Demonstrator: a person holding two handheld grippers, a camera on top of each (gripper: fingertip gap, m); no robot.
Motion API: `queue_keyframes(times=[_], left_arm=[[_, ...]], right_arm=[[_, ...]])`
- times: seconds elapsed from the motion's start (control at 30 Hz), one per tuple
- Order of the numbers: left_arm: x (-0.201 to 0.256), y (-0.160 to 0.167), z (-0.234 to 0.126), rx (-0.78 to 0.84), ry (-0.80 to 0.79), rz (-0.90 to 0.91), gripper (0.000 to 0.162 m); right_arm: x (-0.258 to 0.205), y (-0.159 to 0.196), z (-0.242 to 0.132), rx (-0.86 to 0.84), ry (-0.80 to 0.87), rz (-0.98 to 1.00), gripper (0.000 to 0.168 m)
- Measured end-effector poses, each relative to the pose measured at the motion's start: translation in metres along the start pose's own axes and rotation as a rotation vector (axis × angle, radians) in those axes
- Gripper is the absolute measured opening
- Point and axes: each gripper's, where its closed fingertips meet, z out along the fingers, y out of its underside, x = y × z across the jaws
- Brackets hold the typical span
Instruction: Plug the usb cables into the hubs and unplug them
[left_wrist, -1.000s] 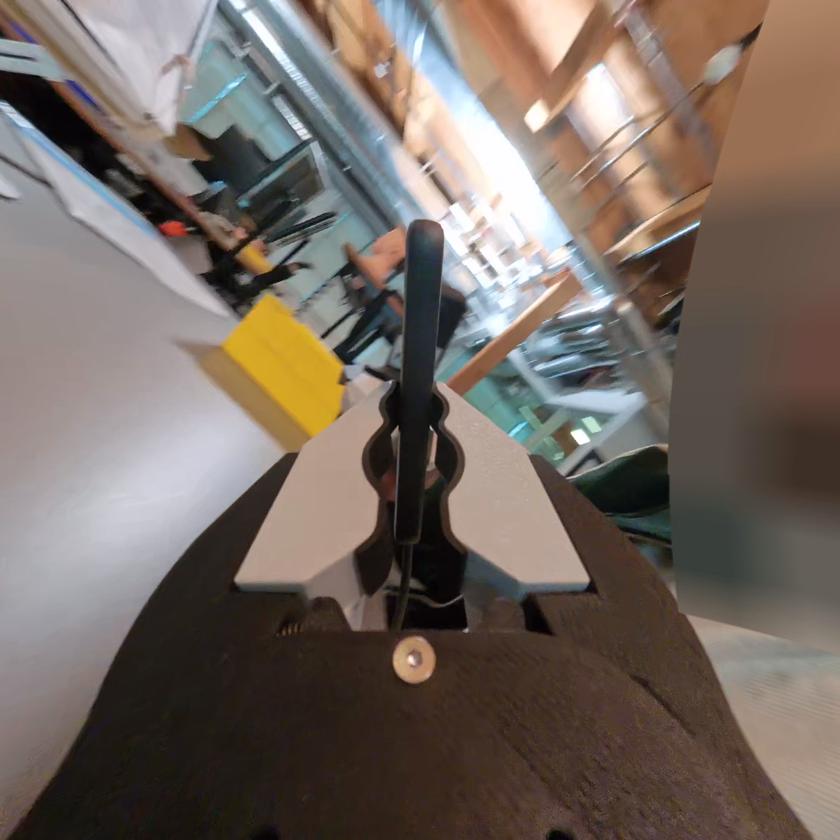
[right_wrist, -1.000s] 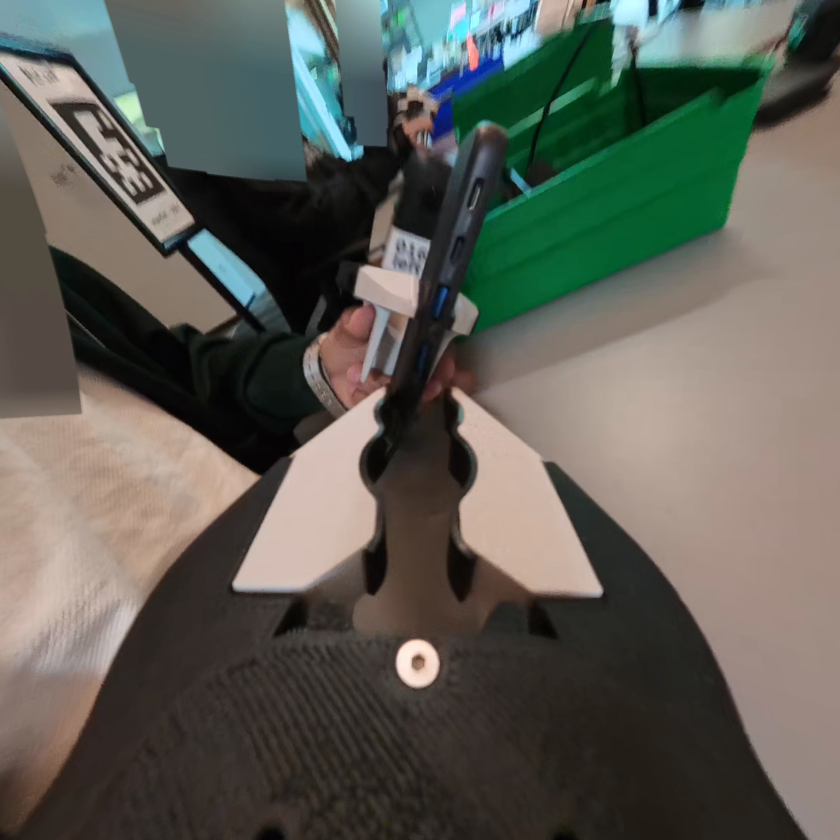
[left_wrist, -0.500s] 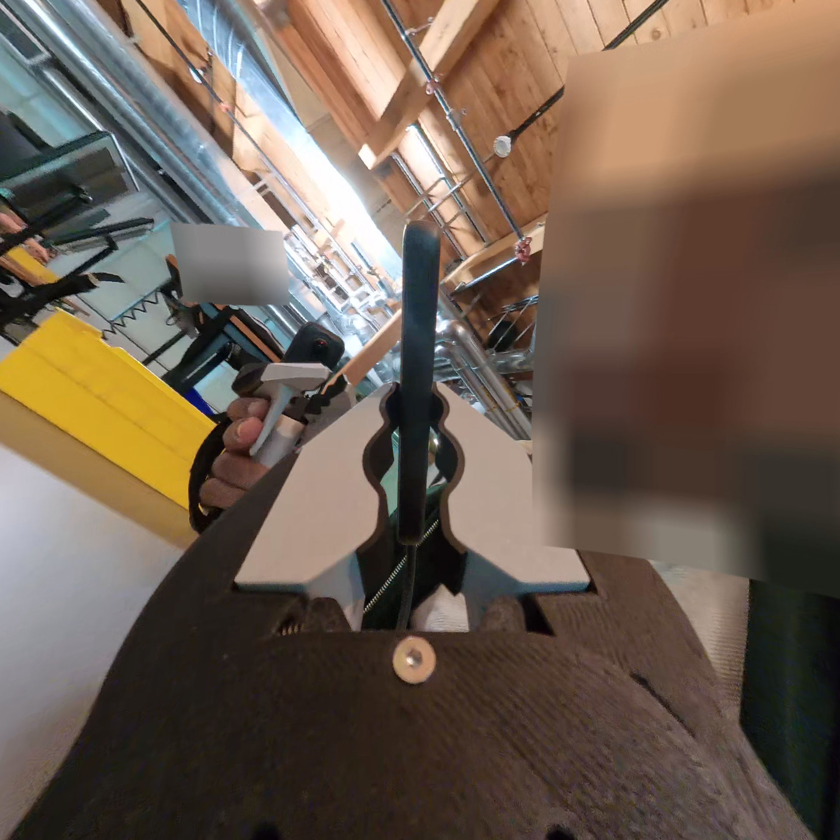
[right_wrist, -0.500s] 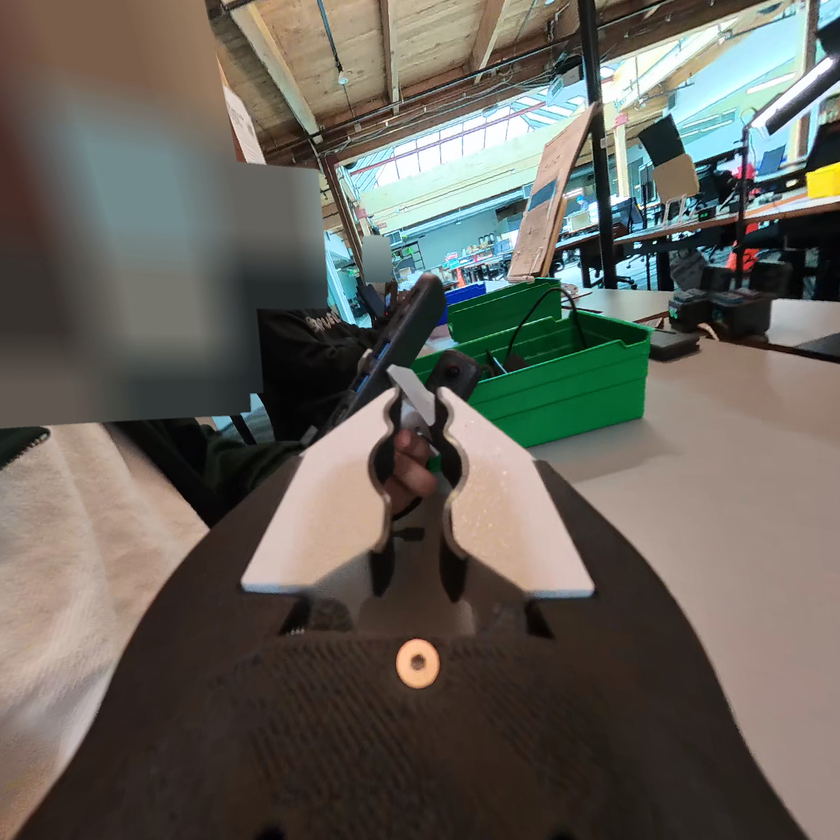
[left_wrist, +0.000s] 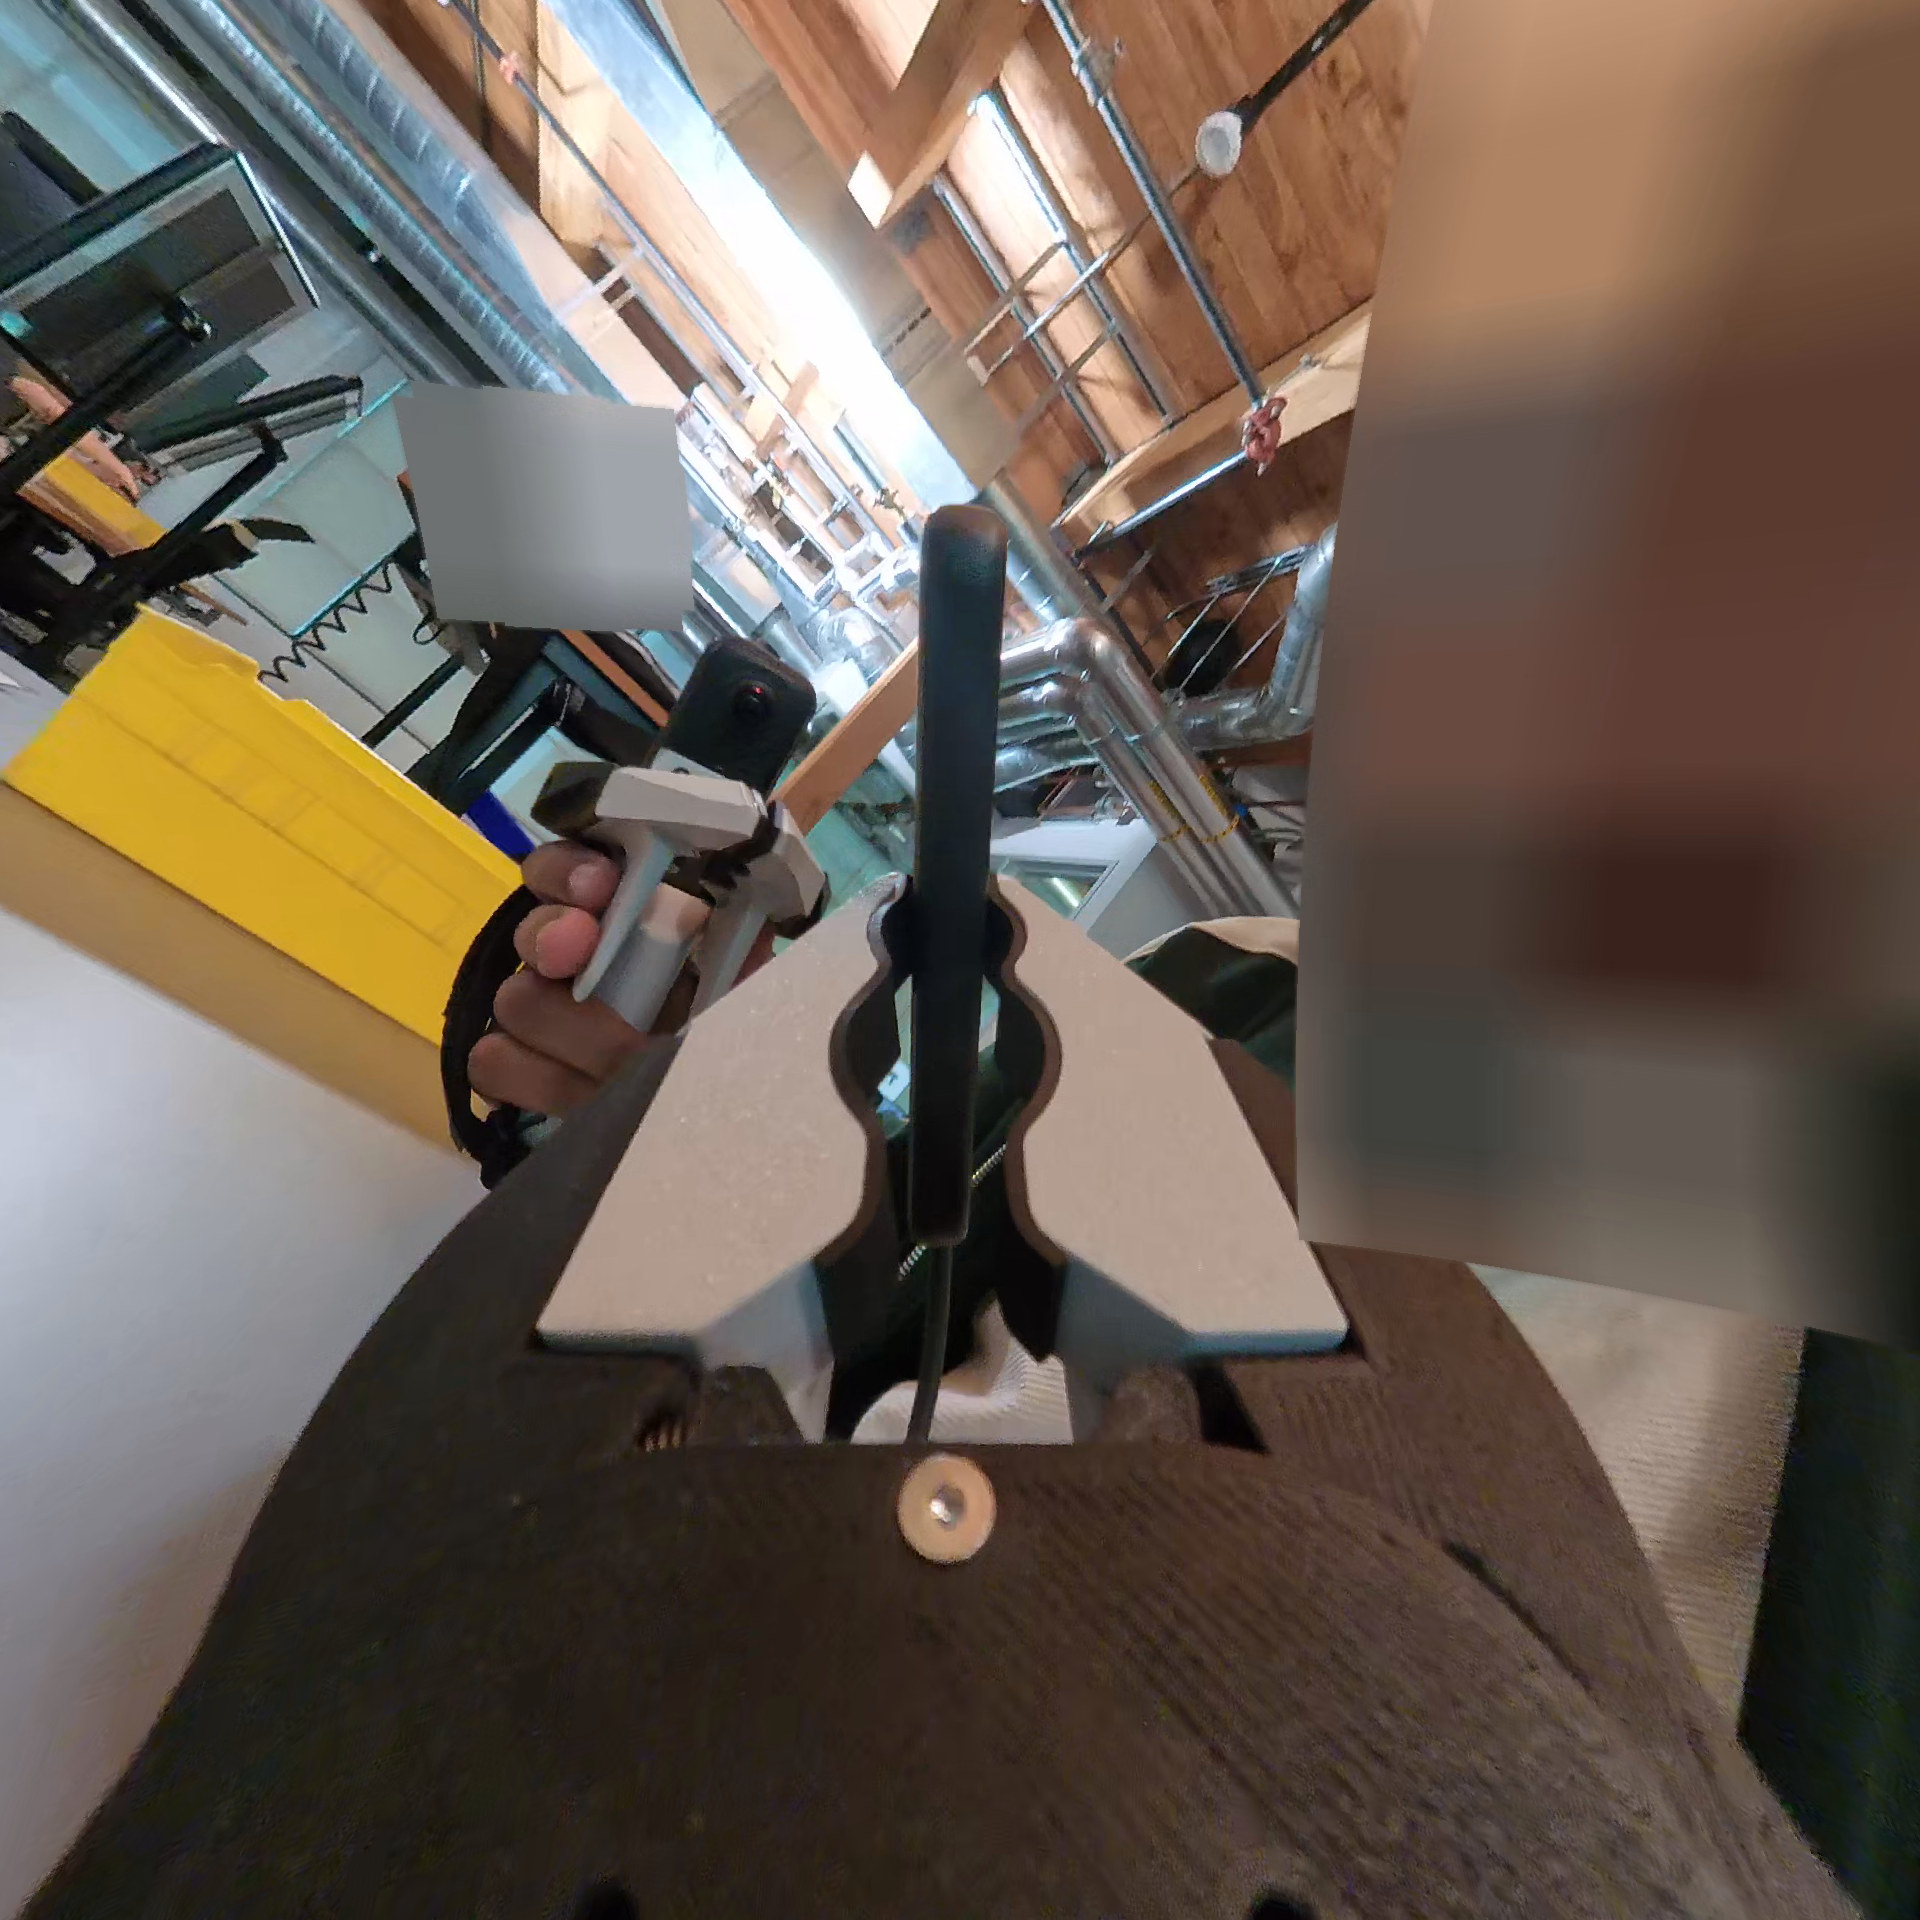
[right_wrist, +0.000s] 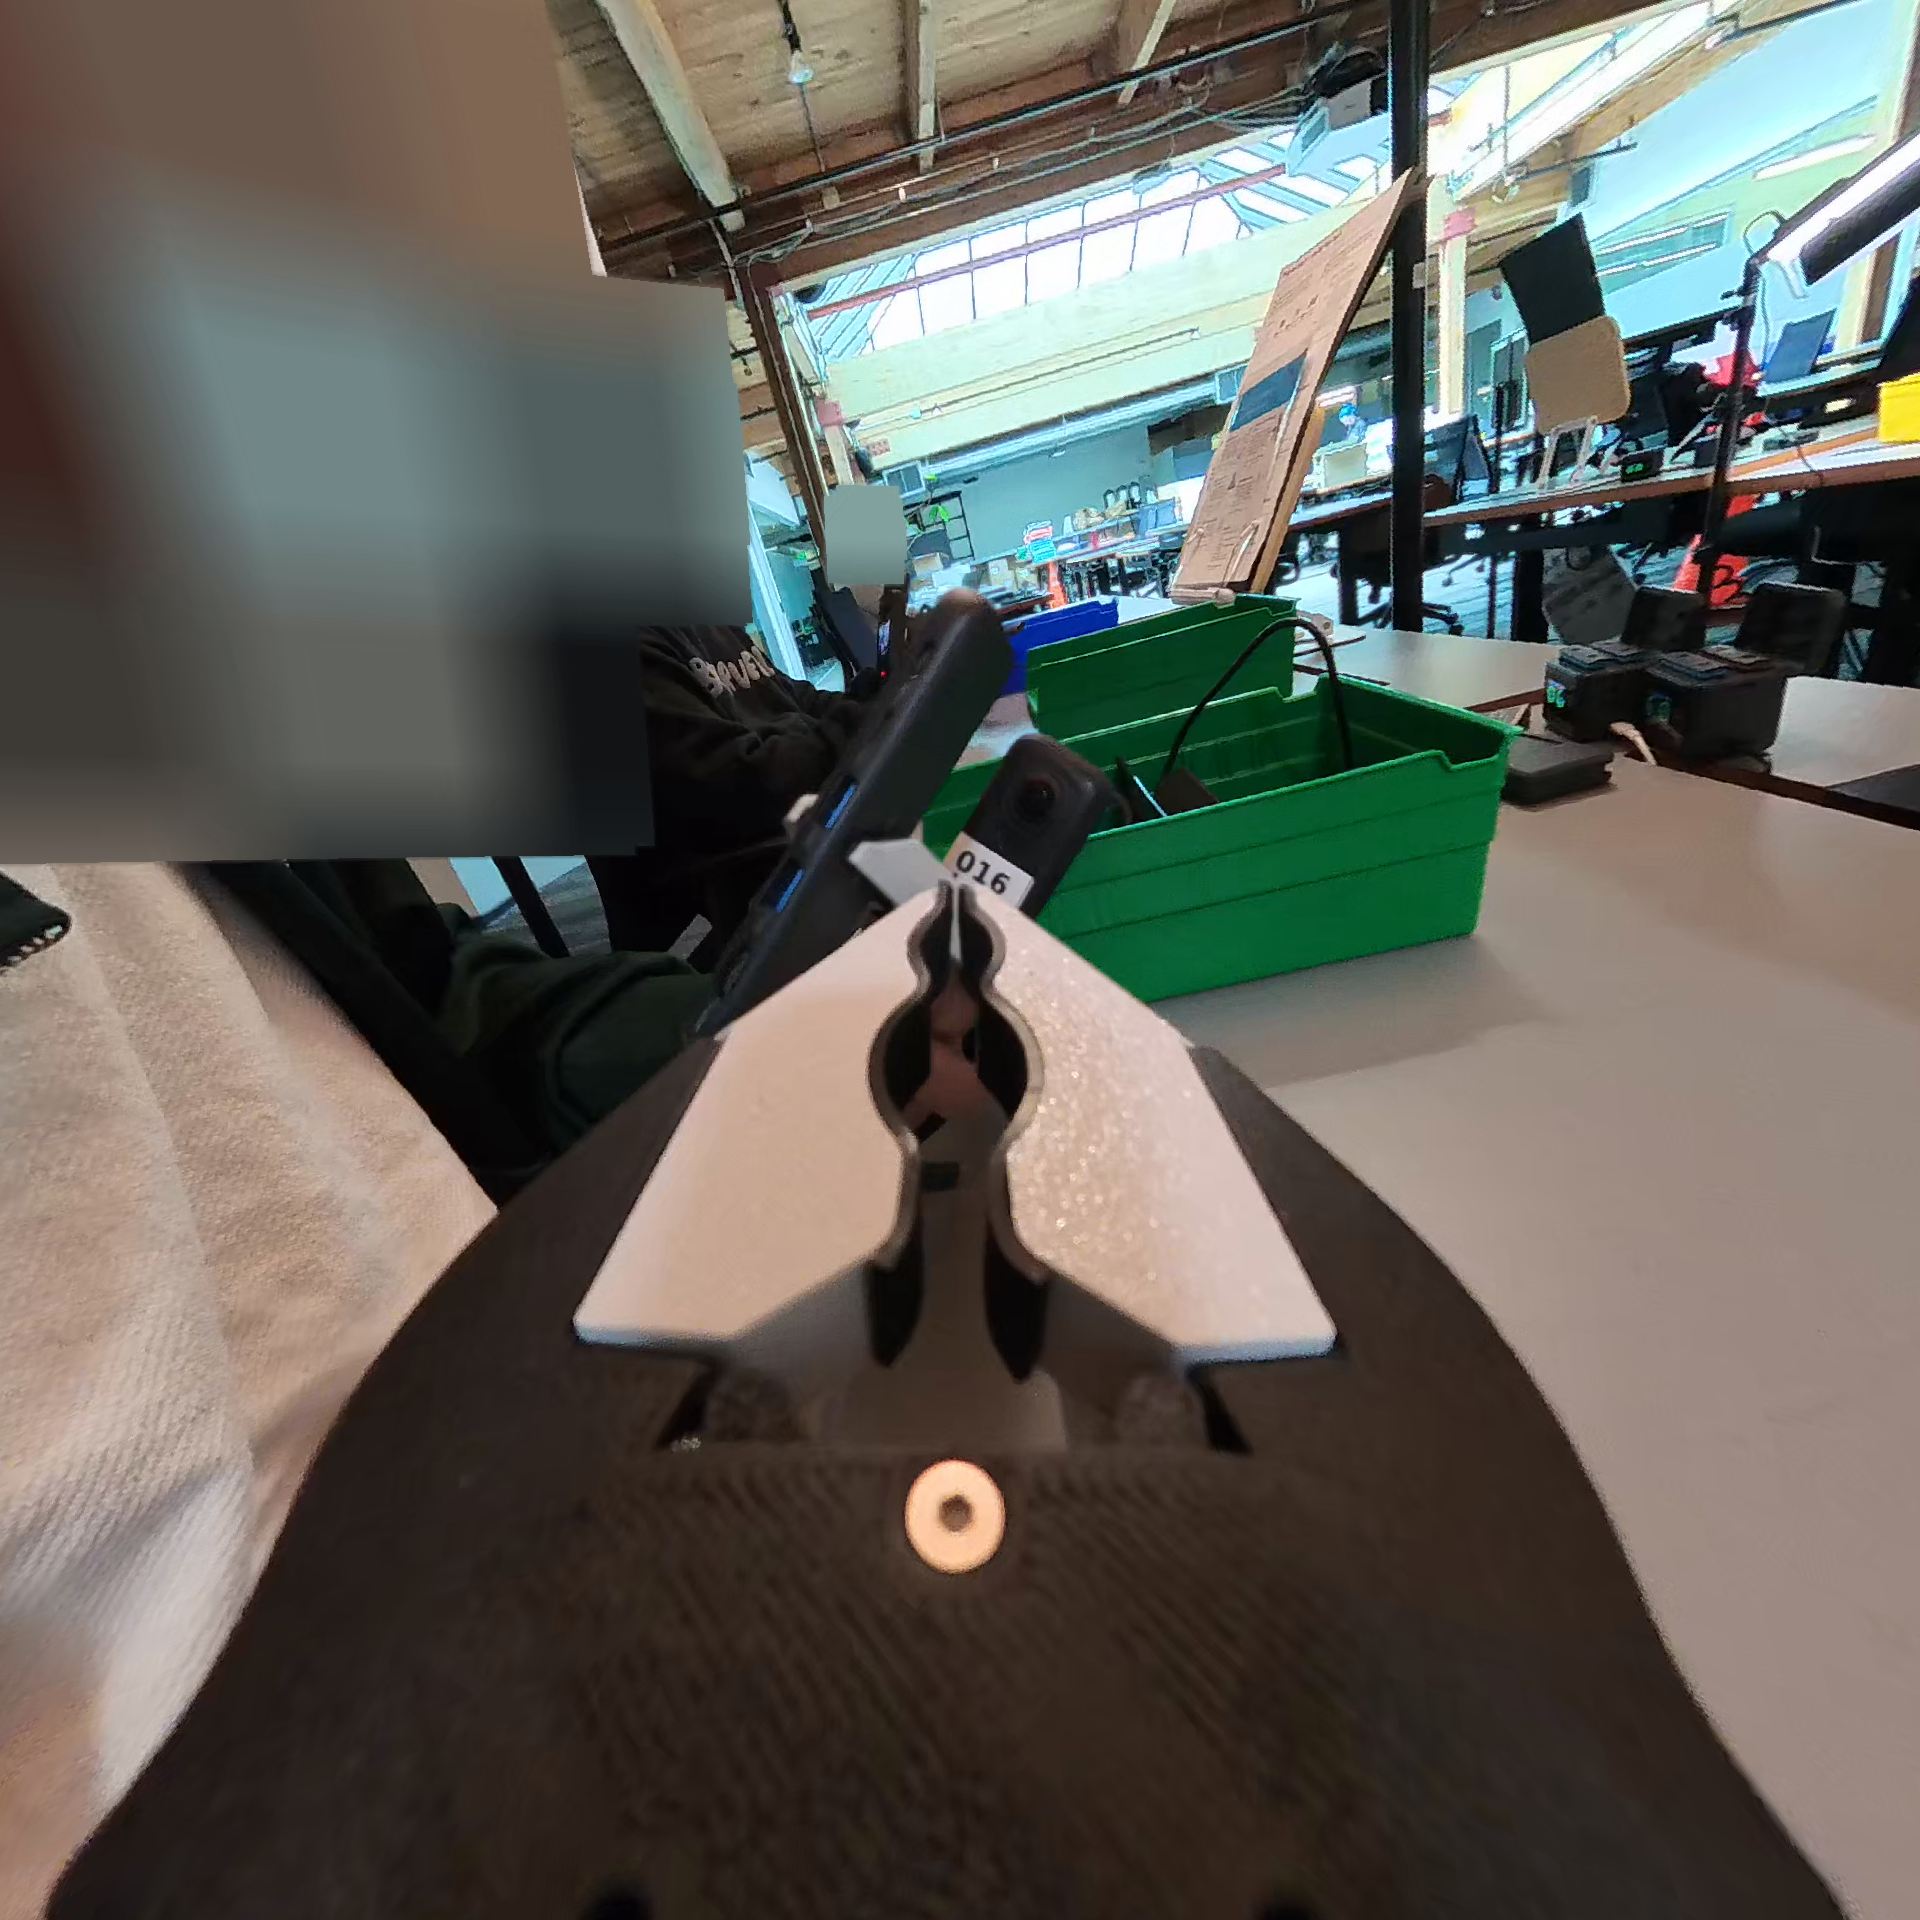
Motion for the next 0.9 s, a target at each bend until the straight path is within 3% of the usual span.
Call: queue_keyframes(times=[0.03, 0.33, 0.53, 0.67, 0.77, 0.9], left_arm=[[0.0, 0.002, 0.001, -0.013, -0.005, 0.005, 0.011], [-0.005, 0.008, 0.002, -0.045, -0.037, 0.015, 0.01], [-0.024, 0.003, -0.002, -0.018, -0.129, -0.008, 0.011], [-0.043, 0.004, -0.006, -0.019, -0.213, -0.052, 0.01], [-0.049, 0.007, -0.008, -0.025, -0.242, -0.07, 0.01], [-0.057, 0.01, -0.009, -0.041, -0.274, -0.093, 0.01]], right_arm=[[0.001, 0.001, 0.0, 0.0, 0.0, 0.008, 0.0], [0.013, 0.009, 0.0, -0.048, 0.03, 0.033, 0.0], [0.021, -0.048, 0.009, -0.082, 0.049, -0.144, 0.0], [0.017, -0.061, 0.061, -0.381, -0.072, -0.229, 0.0], [0.014, -0.07, 0.123, -0.49, -0.184, -0.382, 0.002], [0.004, -0.032, 0.206, -0.73, -0.416, -0.596, 0.01]])
